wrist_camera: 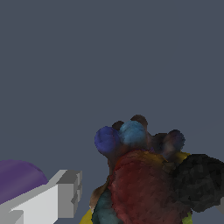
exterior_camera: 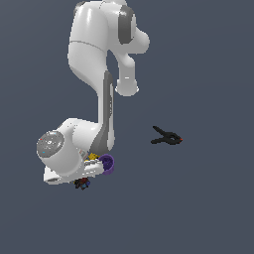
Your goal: Pick up a designated object from a clutter of objects.
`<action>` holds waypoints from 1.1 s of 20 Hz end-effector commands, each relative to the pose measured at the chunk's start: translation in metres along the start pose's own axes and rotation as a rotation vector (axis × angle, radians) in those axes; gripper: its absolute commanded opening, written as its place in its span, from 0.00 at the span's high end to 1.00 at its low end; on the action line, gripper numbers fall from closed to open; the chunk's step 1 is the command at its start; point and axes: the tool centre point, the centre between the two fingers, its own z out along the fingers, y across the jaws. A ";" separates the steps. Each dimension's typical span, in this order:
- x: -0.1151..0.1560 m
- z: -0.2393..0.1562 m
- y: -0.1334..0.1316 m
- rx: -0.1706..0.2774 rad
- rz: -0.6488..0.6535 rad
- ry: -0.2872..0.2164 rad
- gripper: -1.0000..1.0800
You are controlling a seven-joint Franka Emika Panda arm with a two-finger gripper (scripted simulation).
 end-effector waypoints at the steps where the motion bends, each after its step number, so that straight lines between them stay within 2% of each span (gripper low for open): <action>1: 0.001 0.000 0.001 -0.001 0.000 0.002 0.04; 2: 0.001 0.000 0.001 -0.001 0.000 0.002 0.04; 3: 0.001 0.000 0.001 -0.001 0.000 0.002 1.00; 15: 0.002 0.000 0.000 -0.001 -0.001 0.002 1.00; 22: 0.002 -0.016 -0.014 -0.001 -0.001 0.002 1.00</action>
